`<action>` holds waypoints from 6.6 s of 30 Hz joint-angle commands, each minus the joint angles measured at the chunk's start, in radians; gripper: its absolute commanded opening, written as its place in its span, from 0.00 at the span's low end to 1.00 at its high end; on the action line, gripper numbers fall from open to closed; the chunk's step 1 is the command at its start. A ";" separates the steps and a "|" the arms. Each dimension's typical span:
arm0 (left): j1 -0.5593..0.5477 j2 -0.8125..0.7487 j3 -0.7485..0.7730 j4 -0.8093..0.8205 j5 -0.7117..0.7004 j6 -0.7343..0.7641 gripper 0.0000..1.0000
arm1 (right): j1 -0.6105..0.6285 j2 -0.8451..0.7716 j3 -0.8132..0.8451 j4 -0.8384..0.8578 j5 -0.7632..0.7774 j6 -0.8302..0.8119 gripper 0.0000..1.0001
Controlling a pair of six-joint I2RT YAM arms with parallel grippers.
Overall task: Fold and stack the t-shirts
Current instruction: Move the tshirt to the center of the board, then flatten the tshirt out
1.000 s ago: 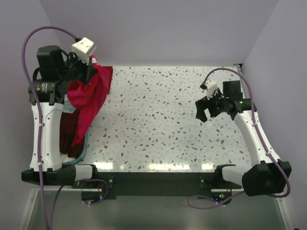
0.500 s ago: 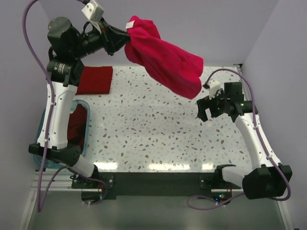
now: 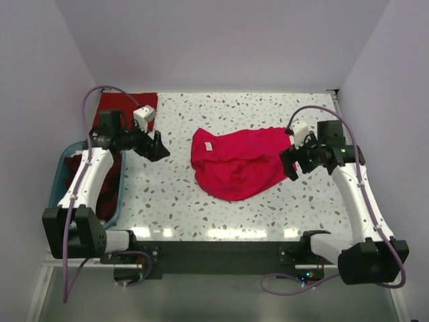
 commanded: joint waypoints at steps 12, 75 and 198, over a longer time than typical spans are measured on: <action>-0.293 0.366 0.186 0.128 -0.146 0.130 0.77 | -0.008 0.570 0.244 0.178 0.112 0.084 0.83; -0.256 0.965 1.033 0.169 -0.341 -0.036 0.00 | -0.156 0.969 0.957 0.204 -0.018 0.059 0.00; 0.055 0.261 0.208 0.096 -0.088 0.515 0.00 | -0.313 0.893 0.622 -0.656 0.110 -0.681 0.42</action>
